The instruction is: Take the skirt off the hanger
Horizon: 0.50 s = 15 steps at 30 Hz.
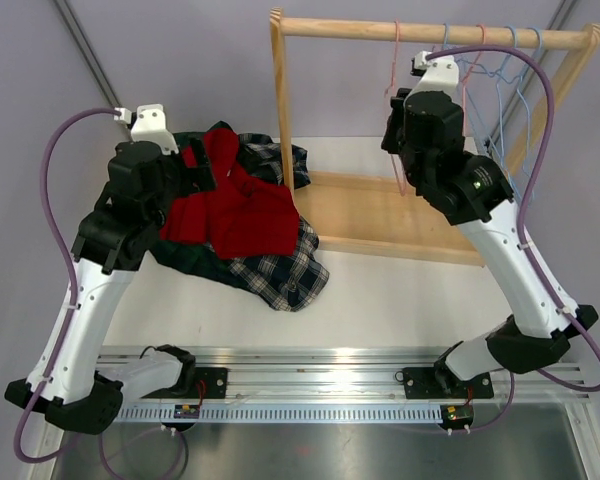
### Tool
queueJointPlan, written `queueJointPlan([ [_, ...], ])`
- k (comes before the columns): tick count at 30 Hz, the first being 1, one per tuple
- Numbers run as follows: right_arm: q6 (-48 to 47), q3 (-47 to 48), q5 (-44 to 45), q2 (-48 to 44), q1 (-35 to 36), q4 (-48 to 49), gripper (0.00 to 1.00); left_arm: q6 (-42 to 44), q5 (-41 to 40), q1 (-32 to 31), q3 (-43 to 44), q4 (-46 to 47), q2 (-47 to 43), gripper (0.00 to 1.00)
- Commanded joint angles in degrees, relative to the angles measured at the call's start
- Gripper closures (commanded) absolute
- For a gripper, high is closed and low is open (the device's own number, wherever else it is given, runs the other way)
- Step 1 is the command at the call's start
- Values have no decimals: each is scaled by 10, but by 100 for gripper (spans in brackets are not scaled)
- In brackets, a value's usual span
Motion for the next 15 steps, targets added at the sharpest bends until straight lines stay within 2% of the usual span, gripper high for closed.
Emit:
queueJointPlan([
  [1, 23, -5, -1, -58, -6, 13, 71, -14, 24, -11, 12, -20, -16, 1],
  [3, 15, -11, -11, -80, -6, 11, 37, -18, 31, -14, 16, -32, -23, 1],
  [4, 13, -14, -12, -88, -6, 10, 11, -19, 34, -14, 19, -37, -26, 1],
  [5, 10, -22, -12, -107, -6, 9, 4, -20, 39, -15, 21, -42, -30, 1],
  [6, 0, -30, -14, -119, -6, 13, 1, -22, 41, -16, 20, -52, -33, 1],
  [10, -23, -95, -37, -196, -6, 42, 0, -18, 54, -16, 0, -71, -71, 1],
  [14, -46, -236, -64, -341, -6, 76, 1, -20, 86, -16, -54, -84, -132, 1],
  [15, -49, -263, -63, -369, -6, 85, 1, -23, 95, -16, -94, -72, -150, 1],
])
